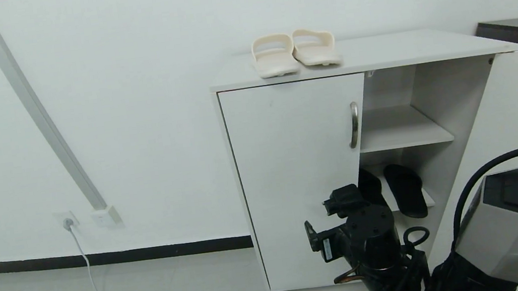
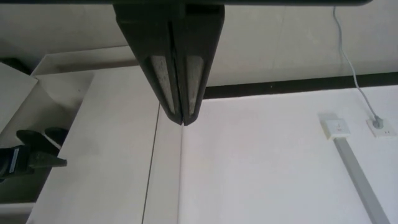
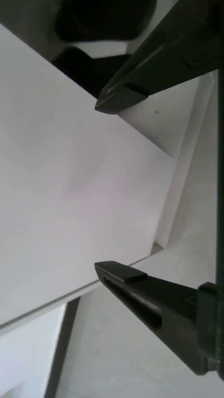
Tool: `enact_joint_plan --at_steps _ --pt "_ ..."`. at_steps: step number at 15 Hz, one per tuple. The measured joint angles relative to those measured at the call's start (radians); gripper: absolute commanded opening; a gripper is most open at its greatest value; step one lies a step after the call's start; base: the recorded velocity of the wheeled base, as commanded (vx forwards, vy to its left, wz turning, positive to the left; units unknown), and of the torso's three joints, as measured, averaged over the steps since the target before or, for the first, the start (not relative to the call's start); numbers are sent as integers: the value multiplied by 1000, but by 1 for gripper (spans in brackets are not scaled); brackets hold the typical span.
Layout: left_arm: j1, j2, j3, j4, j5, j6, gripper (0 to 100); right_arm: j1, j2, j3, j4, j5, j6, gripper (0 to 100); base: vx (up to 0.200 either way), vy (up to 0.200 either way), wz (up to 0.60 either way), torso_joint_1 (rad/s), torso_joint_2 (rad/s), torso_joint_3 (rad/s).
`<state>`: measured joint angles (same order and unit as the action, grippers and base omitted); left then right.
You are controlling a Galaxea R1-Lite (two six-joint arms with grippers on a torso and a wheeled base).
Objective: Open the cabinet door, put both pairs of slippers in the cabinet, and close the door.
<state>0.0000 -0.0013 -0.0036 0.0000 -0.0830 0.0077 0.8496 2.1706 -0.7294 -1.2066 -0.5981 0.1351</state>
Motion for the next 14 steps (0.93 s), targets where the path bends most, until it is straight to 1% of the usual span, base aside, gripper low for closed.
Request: enact_joint_plan --at_steps 6,14 --pt "0 0 0 0 0 0 0 -4 -19 -3 1 0 -11 100 0 0 0 129 -463 -338" --pt "0 0 0 1 0 0 0 -5 -20 -7 2 0 -13 100 0 0 0 176 -491 -314"
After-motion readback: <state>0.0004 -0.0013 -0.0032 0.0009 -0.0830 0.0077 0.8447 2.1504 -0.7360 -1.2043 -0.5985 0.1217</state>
